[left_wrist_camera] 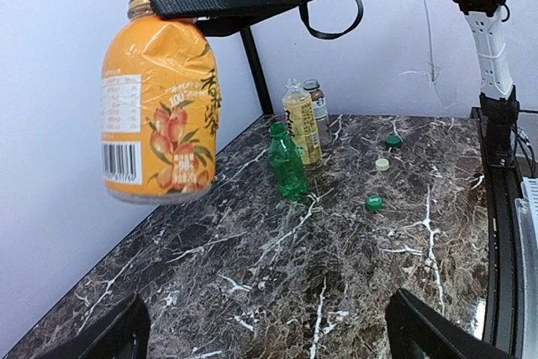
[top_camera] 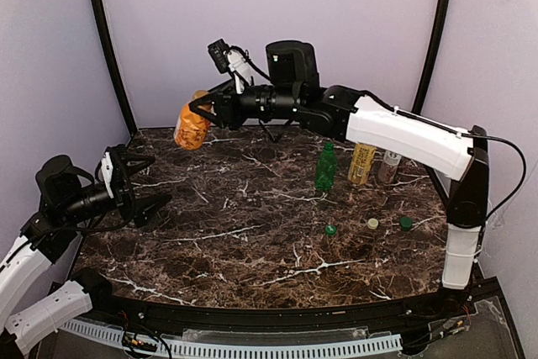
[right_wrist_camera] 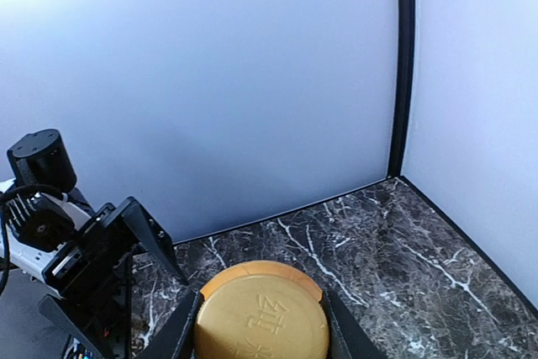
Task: Unscrew the bottle caps
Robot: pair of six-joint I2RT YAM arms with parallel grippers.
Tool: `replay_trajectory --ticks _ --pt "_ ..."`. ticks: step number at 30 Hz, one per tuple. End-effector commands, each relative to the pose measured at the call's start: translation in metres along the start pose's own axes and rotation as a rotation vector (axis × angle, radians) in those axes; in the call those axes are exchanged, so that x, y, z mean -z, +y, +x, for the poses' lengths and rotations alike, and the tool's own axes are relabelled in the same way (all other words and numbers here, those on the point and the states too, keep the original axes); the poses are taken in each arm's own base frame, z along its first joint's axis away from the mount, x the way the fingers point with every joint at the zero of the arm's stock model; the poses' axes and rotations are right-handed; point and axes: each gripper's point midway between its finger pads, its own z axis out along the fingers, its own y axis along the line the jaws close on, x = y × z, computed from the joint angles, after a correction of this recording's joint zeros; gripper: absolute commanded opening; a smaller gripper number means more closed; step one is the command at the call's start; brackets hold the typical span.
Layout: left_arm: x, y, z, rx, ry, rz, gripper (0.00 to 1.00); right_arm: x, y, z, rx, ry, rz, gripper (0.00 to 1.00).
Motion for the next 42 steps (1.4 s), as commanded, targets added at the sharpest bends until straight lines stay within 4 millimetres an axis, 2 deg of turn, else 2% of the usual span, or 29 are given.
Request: replay_trajectory --ticks 1,5,12,17,23,27,31,32,34,35,38,39,42 --pt "-0.001 -0.016 0.000 0.025 0.024 0.105 0.99 -0.011 0.038 0.021 -0.034 0.033 -0.101 0.00" --pt "-0.003 -0.016 -0.007 0.049 0.012 0.125 0.99 -0.012 0.071 0.023 -0.019 0.041 -0.181 0.00" --pt "-0.007 -0.016 -0.006 0.061 0.031 0.146 0.98 -0.020 0.108 0.031 -0.018 0.064 -0.284 0.00" --pt "-0.007 -0.015 -0.014 0.070 0.017 0.156 0.93 -0.025 0.111 0.042 -0.019 0.089 -0.287 0.00" --pt "-0.008 -0.018 -0.015 0.074 0.015 0.177 0.76 -0.025 0.115 0.036 -0.014 0.074 -0.304 0.00" --pt "-0.007 -0.019 -0.015 0.071 0.012 0.186 0.59 -0.024 0.118 0.033 -0.011 0.066 -0.319 0.00" --pt "-0.007 -0.021 -0.017 0.071 0.007 0.197 0.52 -0.024 0.117 0.033 -0.015 0.067 -0.317 0.00" --pt "-0.007 -0.021 -0.017 0.067 0.007 0.196 0.52 -0.024 0.116 0.033 -0.018 0.068 -0.311 0.12" --pt "-0.007 -0.019 -0.016 0.054 0.013 0.184 0.50 -0.020 0.114 0.029 -0.021 0.068 -0.295 0.48" --pt "-0.007 -0.016 -0.013 0.033 0.026 0.163 0.49 -0.018 0.113 0.027 -0.024 0.067 -0.281 0.57" --pt "-0.007 0.003 -0.005 -0.066 0.072 0.049 0.46 -0.007 0.101 0.012 -0.069 0.056 -0.203 0.70" --pt "-0.007 0.018 0.000 -0.153 0.106 -0.030 0.45 -0.005 0.095 0.009 -0.099 0.060 -0.160 0.71" --pt "-0.004 0.048 0.010 -0.387 0.189 -0.184 0.40 0.001 0.063 0.017 -0.185 0.106 0.018 0.74"
